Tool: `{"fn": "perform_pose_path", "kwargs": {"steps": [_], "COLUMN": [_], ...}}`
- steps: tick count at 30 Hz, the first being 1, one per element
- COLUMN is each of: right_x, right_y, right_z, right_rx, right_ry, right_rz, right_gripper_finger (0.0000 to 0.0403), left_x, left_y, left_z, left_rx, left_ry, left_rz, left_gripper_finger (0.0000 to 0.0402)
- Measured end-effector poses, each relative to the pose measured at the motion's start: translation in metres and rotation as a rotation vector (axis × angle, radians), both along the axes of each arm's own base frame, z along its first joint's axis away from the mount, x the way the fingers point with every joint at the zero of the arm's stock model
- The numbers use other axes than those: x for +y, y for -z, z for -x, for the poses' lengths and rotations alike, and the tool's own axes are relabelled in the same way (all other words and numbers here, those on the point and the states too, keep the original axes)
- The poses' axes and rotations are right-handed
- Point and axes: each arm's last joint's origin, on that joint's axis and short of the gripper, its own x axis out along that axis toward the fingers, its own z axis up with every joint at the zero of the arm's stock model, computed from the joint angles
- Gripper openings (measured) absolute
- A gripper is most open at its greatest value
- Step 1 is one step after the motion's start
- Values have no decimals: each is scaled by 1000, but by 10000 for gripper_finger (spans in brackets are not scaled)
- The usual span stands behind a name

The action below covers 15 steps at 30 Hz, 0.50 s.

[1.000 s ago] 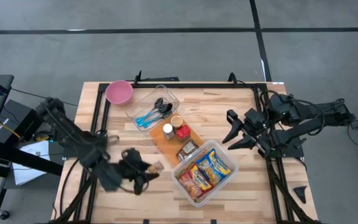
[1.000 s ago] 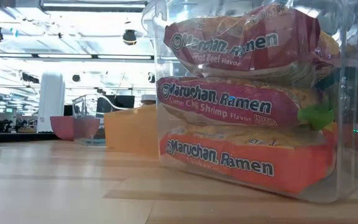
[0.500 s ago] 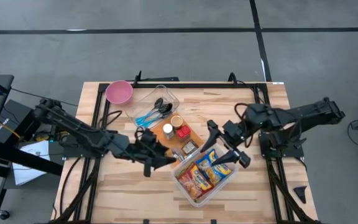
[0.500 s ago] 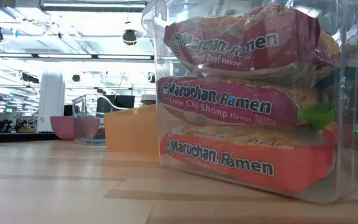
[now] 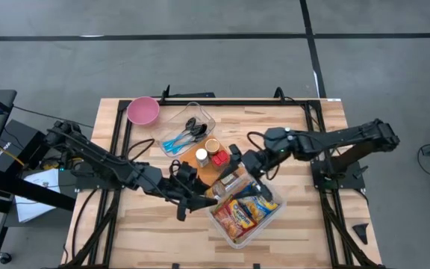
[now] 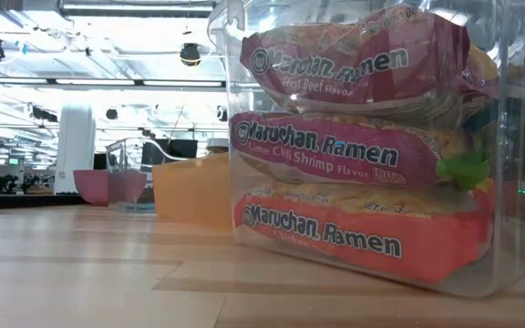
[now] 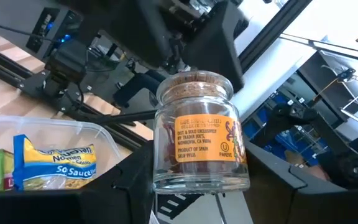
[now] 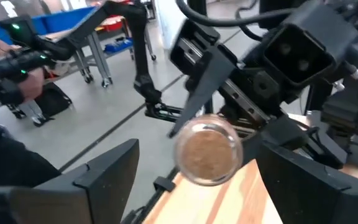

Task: Pick & Place Food Item
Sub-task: Put the brown seasoning bottle into the orange bin

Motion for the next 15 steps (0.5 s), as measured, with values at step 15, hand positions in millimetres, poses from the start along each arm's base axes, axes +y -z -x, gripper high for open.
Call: {"fn": "perform_pose_path", "kwargs": {"steps": [15], "right_x": [4], "right_y": [8], "right_z": [-23], "right_rx": [9], "right_ry": [-9], "right_rz": [23], "right_gripper_finger": [317], "left_x": [0], "left_y": [0], "left_z": [0], "left_rx": [2], "left_ry": [6], "left_rz": [1], "left_gripper_finger": [183]}}
